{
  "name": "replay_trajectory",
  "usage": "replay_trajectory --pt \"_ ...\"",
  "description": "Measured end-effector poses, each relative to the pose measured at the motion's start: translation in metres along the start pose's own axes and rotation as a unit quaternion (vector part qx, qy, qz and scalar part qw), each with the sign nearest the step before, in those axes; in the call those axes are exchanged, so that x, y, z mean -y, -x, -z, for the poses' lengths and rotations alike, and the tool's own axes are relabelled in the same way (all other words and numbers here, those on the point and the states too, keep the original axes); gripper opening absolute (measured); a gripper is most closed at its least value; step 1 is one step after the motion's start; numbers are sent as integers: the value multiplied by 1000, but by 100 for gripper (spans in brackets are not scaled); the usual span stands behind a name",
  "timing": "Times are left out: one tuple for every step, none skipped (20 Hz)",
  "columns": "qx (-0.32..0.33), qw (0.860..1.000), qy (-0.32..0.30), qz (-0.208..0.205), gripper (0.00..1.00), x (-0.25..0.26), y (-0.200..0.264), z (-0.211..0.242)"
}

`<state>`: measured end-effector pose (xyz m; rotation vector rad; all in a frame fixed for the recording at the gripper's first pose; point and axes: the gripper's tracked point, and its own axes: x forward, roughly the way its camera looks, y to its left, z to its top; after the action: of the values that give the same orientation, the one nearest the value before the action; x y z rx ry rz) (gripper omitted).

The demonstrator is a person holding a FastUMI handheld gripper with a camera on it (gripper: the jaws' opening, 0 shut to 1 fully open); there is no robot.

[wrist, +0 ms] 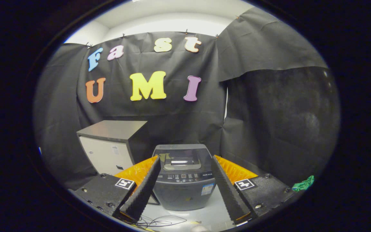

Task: Put the clothes into the washing machine and then close the washing machine lid.

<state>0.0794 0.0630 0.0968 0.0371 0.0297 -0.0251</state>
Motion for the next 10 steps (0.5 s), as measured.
replay_trajectory --pt "4 1000 -1 -1 98 3 14 3" --pt "7 1000 0 2 98 6 26 7" --pt "7 1000 0 6 98 9 37 11" --pt "13 1000 0 3 98 8 46 13" --pt "13 1000 5 1 99 7 53 16" --pt "12 1000 10 -2 99 6 60 19" --pt "10 1000 11 -3 99 5 69 21" --pt "12 1000 10 -3 99 6 74 20" --pt "11 1000 6 -4 99 4 80 20" --pt "9 1000 0 -10 99 1 88 21"
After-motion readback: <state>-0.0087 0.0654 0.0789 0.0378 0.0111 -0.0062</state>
